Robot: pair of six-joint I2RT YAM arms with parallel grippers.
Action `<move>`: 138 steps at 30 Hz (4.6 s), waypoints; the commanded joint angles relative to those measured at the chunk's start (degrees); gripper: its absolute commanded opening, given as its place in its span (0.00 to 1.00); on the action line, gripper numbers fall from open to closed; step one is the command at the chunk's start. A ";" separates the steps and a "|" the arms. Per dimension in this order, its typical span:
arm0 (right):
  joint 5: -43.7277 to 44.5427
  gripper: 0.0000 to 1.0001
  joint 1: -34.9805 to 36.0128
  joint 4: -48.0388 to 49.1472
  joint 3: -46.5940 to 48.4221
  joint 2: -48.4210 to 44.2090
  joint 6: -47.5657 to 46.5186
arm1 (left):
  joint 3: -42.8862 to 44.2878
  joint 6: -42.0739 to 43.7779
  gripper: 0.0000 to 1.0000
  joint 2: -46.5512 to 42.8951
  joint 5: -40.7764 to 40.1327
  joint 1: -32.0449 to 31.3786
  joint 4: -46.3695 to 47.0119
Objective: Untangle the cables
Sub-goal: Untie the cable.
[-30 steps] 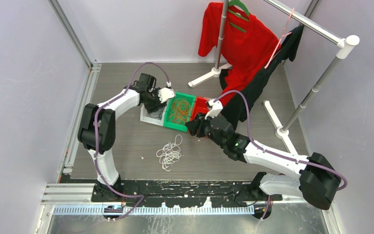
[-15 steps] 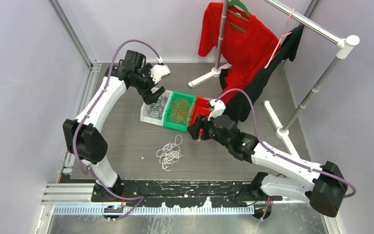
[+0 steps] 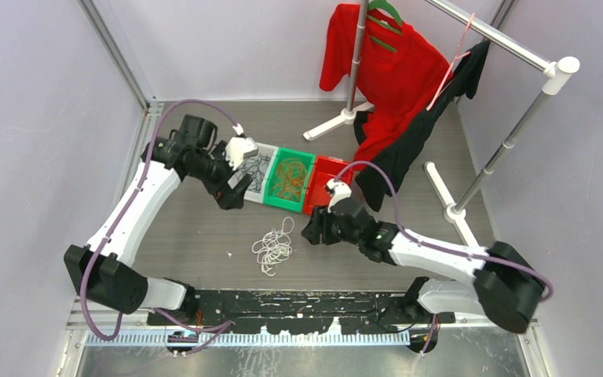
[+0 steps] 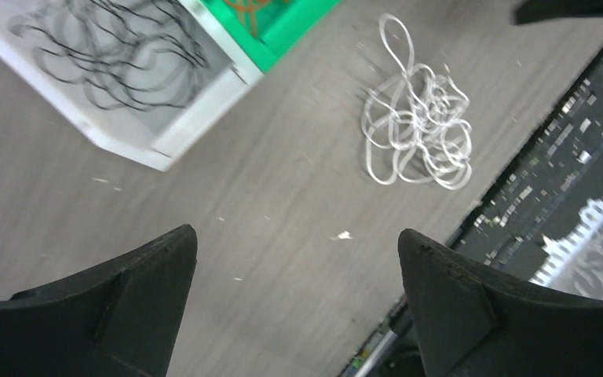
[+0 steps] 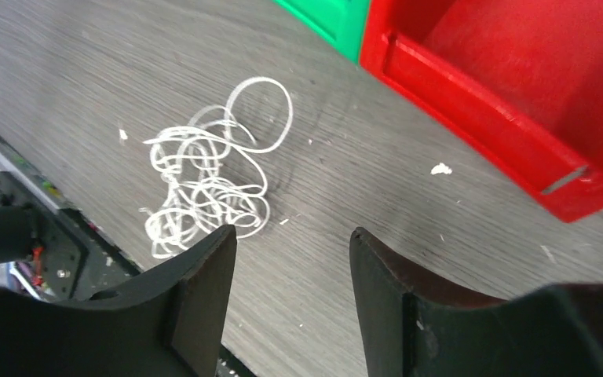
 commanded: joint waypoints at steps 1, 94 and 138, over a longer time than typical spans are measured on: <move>-2.83 0.59 -0.12 18.69 -2.71 8.48 3.70 | -4.43 0.52 0.98 -4.84 4.69 0.27 -1.61; -3.34 0.59 14.25 29.22 20.10 20.21 -13.60 | 2.57 -17.61 0.00 -18.01 17.66 0.05 -0.68; 3.51 0.52 15.94 48.10 2.83 29.57 -8.64 | 44.70 -20.80 0.00 -15.77 -3.88 0.13 19.12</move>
